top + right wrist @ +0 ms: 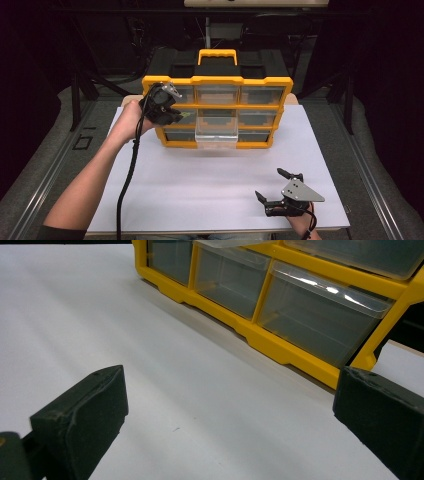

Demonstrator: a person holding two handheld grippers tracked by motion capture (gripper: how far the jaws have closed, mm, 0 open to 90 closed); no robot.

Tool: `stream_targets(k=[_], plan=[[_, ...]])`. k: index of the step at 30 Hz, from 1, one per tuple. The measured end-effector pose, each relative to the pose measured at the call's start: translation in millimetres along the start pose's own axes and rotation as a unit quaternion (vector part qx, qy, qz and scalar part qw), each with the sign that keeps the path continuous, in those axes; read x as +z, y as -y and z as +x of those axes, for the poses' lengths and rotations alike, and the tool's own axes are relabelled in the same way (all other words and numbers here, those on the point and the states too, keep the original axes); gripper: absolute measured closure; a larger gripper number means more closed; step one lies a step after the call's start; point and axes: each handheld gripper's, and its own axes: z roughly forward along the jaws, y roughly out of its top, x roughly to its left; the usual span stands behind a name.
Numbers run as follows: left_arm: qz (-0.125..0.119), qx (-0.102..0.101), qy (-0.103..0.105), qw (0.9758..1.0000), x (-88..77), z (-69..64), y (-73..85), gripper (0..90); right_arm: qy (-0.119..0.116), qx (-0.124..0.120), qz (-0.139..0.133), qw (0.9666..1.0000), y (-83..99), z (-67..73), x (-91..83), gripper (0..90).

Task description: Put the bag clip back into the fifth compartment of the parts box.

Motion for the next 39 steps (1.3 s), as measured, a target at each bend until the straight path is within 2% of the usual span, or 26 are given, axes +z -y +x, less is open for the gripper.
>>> stream_targets(k=[11,15,24,39], plan=[[-0.012,0.018,0.006,0.9998,-10.1,-5.0,-17.6,80.4,-0.003,0.001,0.0,1.0,0.2,0.2,1.3,0.6],[-0.022,0.017,0.011,0.9996,-10.1,-4.9,-22.6,80.4,-0.003,0.0,0.0,1.0,0.2,0.1,1.4,0.6],[-0.028,0.031,0.022,0.9989,-5.8,-14.1,-35.6,80.4,-0.002,0.0,0.002,1.0,0.4,-0.4,0.8,0.6],[-0.023,0.055,0.042,0.9974,14.1,-30.4,-54.2,80.3,-0.003,0.002,0.003,1.0,0.5,-0.2,0.5,0.6]])
